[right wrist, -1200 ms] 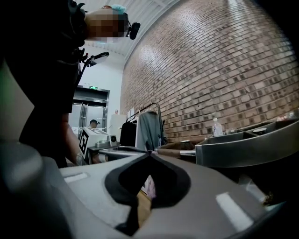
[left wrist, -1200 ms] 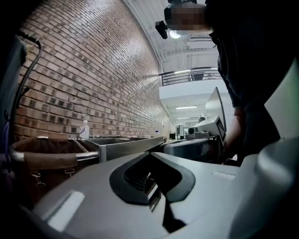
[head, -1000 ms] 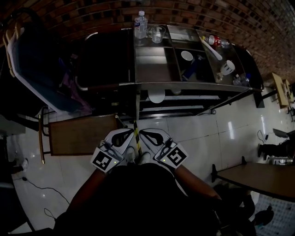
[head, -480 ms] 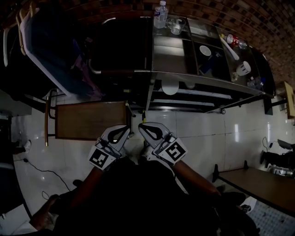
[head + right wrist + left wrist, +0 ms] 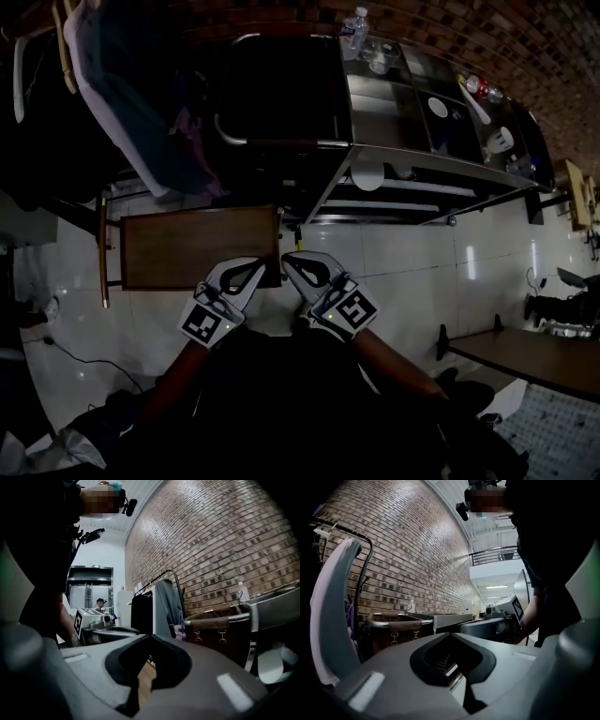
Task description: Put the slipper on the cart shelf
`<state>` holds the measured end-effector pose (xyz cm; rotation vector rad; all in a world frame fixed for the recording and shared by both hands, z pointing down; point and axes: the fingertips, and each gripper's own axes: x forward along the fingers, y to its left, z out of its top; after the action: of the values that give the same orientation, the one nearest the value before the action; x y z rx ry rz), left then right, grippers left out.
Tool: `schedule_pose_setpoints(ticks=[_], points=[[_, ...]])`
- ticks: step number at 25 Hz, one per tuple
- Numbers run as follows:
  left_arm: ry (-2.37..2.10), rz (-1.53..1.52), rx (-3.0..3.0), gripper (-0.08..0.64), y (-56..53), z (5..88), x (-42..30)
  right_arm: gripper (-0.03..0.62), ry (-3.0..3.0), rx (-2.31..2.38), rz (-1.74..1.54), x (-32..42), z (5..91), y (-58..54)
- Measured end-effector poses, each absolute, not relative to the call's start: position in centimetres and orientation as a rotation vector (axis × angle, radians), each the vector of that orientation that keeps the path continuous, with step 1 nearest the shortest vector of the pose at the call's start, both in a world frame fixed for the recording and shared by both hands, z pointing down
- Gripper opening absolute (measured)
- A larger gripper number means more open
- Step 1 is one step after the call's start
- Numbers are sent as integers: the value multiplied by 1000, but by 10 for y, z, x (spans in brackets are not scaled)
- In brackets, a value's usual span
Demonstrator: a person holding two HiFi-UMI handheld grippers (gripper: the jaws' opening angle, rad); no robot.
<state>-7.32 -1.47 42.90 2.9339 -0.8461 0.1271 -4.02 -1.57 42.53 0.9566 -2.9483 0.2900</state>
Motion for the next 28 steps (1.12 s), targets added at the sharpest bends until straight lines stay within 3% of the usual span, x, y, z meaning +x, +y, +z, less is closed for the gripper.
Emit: schedule_pose_setpoints(ticks=[14,28], points=[[-680,101,2970,0,-1,431,-230,0,-2874,1112,284,-200,427,4],[-695,39,2937,0,18,420,-243,0,-2873,1058,262,-221,415,20]])
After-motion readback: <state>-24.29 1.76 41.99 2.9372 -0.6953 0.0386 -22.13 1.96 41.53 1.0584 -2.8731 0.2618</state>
